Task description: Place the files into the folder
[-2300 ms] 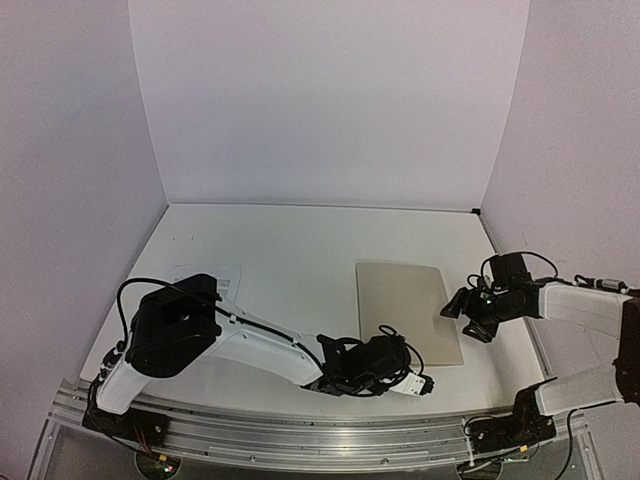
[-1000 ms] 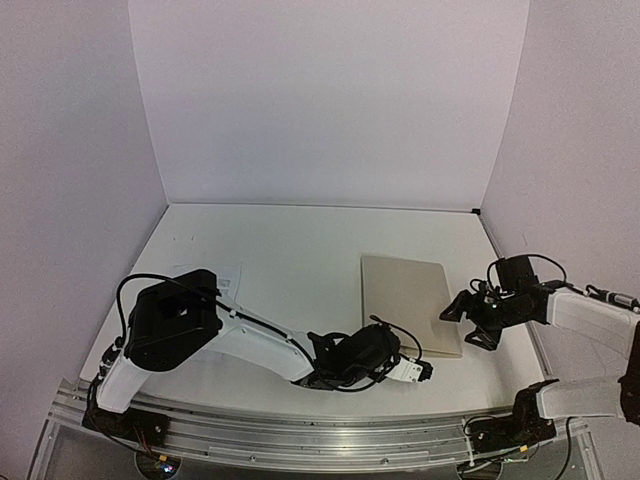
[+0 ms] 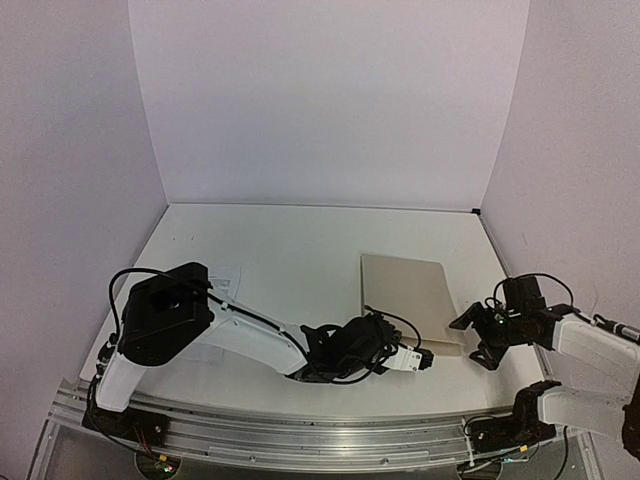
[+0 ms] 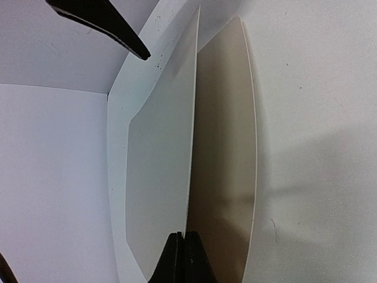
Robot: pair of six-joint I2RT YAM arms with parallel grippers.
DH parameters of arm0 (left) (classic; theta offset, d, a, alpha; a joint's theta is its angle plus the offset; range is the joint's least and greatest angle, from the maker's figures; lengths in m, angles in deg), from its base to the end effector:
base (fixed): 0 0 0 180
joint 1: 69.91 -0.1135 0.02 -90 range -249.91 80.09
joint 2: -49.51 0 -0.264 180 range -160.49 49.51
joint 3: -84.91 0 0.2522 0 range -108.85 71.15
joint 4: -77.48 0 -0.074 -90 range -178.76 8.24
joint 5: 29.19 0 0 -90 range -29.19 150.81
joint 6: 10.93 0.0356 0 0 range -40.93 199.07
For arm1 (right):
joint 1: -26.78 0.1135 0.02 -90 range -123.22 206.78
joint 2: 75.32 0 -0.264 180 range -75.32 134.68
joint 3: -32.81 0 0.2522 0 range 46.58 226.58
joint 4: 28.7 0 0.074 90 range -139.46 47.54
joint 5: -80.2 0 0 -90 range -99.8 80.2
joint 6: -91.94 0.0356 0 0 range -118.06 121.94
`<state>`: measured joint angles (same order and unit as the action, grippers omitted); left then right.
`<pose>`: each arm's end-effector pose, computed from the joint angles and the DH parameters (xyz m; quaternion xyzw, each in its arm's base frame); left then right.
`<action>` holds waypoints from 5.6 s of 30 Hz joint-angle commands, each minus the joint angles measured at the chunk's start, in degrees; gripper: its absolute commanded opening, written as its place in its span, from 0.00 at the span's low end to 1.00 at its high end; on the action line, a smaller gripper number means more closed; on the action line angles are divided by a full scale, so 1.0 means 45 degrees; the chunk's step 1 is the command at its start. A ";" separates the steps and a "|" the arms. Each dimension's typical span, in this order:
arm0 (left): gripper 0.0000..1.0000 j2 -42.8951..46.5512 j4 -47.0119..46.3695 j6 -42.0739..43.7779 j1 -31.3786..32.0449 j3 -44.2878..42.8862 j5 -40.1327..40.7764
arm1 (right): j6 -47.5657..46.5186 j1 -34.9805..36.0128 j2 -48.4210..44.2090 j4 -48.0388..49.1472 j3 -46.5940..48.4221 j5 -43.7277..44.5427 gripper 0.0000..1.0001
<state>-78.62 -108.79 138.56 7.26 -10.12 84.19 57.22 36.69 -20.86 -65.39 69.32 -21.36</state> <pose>0.1225 -0.4741 0.1353 0.7361 0.4067 0.0917 0.5333 0.1657 0.0362 0.1618 0.3374 0.8864 0.2436 0.2029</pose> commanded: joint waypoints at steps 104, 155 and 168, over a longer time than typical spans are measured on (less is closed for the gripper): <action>0.55 -0.1887 0.9729 -1.7056 -1.0536 -0.5262 -1.5593 | -0.7848 1.6149 1.3259 -0.5752 1.8541 1.5430 0.00; 0.91 0.5839 1.4404 -1.3793 -1.5970 -0.0828 -1.0924 | -0.3881 1.1066 1.2865 -0.1068 1.6235 0.5951 0.88; 0.85 0.7446 1.2164 -1.2760 -1.8578 0.4247 -0.8617 | -0.2975 1.1061 1.8922 0.1588 2.1932 0.1303 0.64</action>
<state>-49.10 -49.06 78.77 -77.05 5.14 42.92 40.04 86.88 58.34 -65.39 161.57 -6.25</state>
